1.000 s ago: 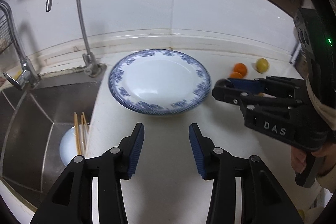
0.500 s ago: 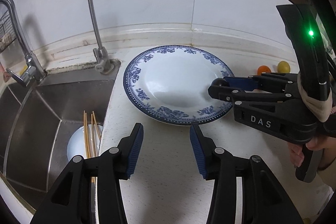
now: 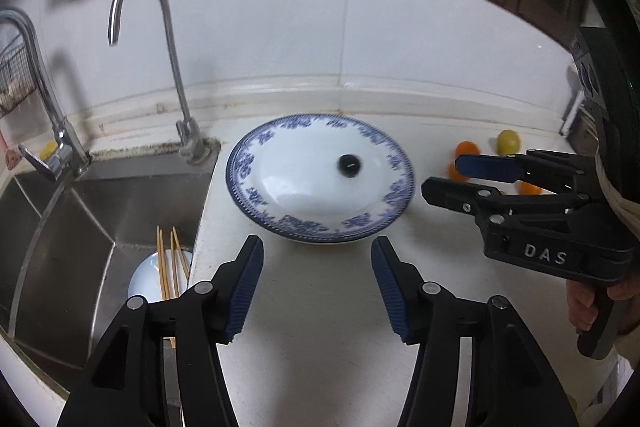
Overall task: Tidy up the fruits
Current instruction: 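Carry dark plum to blue-and-white plate and open right gripper, then lower right gripper onto green pomelo and close around it, then grasp small brown kiwi with left gripper while right gripper holds pomelo, then carry kiwi and pomelo onto the plate and open both grippers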
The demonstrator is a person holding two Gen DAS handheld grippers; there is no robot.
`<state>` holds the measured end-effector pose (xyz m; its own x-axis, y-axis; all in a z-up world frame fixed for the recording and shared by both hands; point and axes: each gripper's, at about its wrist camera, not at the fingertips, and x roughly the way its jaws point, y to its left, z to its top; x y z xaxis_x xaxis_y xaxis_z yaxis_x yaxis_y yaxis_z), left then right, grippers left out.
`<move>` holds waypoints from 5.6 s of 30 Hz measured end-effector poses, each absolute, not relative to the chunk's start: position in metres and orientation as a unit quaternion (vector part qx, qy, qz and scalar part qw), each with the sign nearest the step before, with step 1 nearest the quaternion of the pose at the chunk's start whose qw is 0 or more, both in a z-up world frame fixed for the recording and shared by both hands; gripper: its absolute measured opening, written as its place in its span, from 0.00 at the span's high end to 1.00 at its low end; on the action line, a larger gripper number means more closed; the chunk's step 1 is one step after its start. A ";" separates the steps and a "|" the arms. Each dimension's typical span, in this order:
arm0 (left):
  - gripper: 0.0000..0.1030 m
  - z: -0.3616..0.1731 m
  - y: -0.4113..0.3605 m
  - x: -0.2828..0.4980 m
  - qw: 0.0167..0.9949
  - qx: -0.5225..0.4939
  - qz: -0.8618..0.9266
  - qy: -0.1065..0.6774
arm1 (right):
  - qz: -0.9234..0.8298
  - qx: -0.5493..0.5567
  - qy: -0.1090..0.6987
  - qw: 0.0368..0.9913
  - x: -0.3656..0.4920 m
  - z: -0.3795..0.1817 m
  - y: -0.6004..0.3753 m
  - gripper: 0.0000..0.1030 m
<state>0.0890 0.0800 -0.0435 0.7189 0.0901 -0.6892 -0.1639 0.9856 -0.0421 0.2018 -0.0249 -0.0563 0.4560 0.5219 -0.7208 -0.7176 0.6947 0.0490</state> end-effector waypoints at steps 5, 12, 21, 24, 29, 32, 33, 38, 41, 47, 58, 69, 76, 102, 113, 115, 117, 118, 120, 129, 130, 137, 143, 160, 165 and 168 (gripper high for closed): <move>0.40 -0.029 0.063 0.074 0.933 -0.038 0.044 0.356 | 0.361 -0.132 0.365 0.848 0.177 -0.038 -0.048 0.53; 0.32 -0.016 0.048 0.058 0.938 -0.029 0.023 0.345 | 0.337 -0.116 0.368 0.859 0.144 -0.022 -0.078 0.48; 0.26 -0.012 0.023 0.040 0.939 0.009 -0.014 0.344 | 0.294 -0.101 0.394 0.865 0.107 -0.023 -0.111 0.45; 0.23 -0.015 0.014 0.033 0.938 0.032 -0.023 0.346 | 0.279 -0.093 0.408 0.864 0.097 -0.026 -0.121 0.45; 0.23 -0.029 0.004 0.028 0.927 0.044 -0.053 0.367 | 0.253 -0.082 0.434 0.861 0.081 -0.036 -0.136 0.45; 0.23 -0.036 -0.001 0.025 0.923 0.055 -0.061 0.377 | 0.236 -0.079 0.448 0.859 0.073 -0.043 -0.144 0.45; 0.23 -0.038 -0.003 0.024 0.921 0.058 -0.063 0.379 | 0.231 -0.079 0.453 0.858 0.071 -0.045 -0.145 0.45; 0.23 -0.048 -0.010 0.022 0.913 0.064 -0.087 0.394 | 0.212 -0.075 0.479 0.849 0.058 -0.057 -0.154 0.45; 0.21 -0.054 -0.017 0.023 0.908 0.071 -0.096 0.402 | 0.203 -0.074 0.497 0.841 0.051 -0.063 -0.159 0.45; 0.19 -0.062 -0.028 0.020 0.902 0.086 -0.111 0.408 | 0.193 -0.052 0.540 0.818 0.041 -0.078 -0.171 0.45; 0.17 -0.071 -0.030 0.018 0.895 0.089 -0.107 0.424 | 0.211 -0.036 0.589 0.779 0.033 -0.104 -0.171 0.45; 0.17 -0.075 -0.030 0.017 0.892 0.088 -0.101 0.431 | 0.219 -0.037 0.585 0.780 0.037 -0.109 -0.170 0.51; 0.18 -0.074 -0.039 0.019 0.894 0.091 -0.103 0.427 | 0.212 -0.039 0.563 0.798 0.039 -0.098 -0.176 0.51; 0.19 -0.067 -0.098 0.133 0.913 0.075 -0.145 0.373 | 0.138 -0.007 0.462 0.876 0.138 -0.071 -0.238 0.51; 0.33 -0.096 -0.124 0.191 0.900 0.074 -0.148 0.403 | 0.120 -0.006 0.463 0.878 0.174 -0.083 -0.255 0.51; 0.39 -0.101 -0.127 0.198 0.897 0.074 -0.144 0.411 | 0.120 -0.006 0.464 0.878 0.178 -0.086 -0.256 0.51; 0.45 -0.106 -0.129 0.205 0.893 0.075 -0.140 0.420 | 0.121 -0.006 0.464 0.877 0.181 -0.088 -0.257 0.51; 0.50 -0.108 -0.130 0.208 0.892 0.074 -0.139 0.425 | 0.121 -0.006 0.465 0.877 0.183 -0.089 -0.257 0.51; 0.54 -0.111 -0.131 0.212 0.889 0.072 -0.138 0.430 | 0.122 -0.003 0.467 0.876 0.187 -0.092 -0.258 0.51; 0.74 -0.117 -0.132 0.216 0.886 0.067 -0.137 0.438 | 0.125 0.001 0.471 0.873 0.197 -0.096 -0.262 0.51; 0.74 -0.116 -0.131 0.215 0.886 0.063 -0.138 0.438 | 0.126 0.001 0.471 0.873 0.198 -0.096 -0.262 0.51; 0.74 -0.105 -0.119 0.206 0.889 0.040 -0.132 0.438 | 0.137 0.003 0.466 0.874 0.198 -0.093 -0.258 0.51; 0.74 -0.090 -0.107 0.190 0.898 0.039 -0.123 0.421 | 0.153 0.001 0.457 0.876 0.193 -0.084 -0.249 0.51; 0.74 -0.048 -0.033 0.139 0.928 0.016 -0.058 0.367 | 0.221 -0.023 0.421 0.879 0.178 -0.057 -0.177 0.51; 0.74 -0.040 -0.011 0.134 0.933 0.007 -0.039 0.357 | 0.240 -0.030 0.412 0.879 0.177 -0.051 -0.154 0.51; 0.74 -0.036 0.004 0.130 0.936 0.006 -0.025 0.352 | 0.252 -0.034 0.407 0.878 0.179 -0.049 -0.138 0.51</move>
<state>0.1298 0.0040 -0.0362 0.7513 -0.0427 -0.6585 0.0508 0.9987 -0.0067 0.1786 -0.1375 -0.0486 0.5426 0.4141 -0.7308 -0.4689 0.8712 0.1455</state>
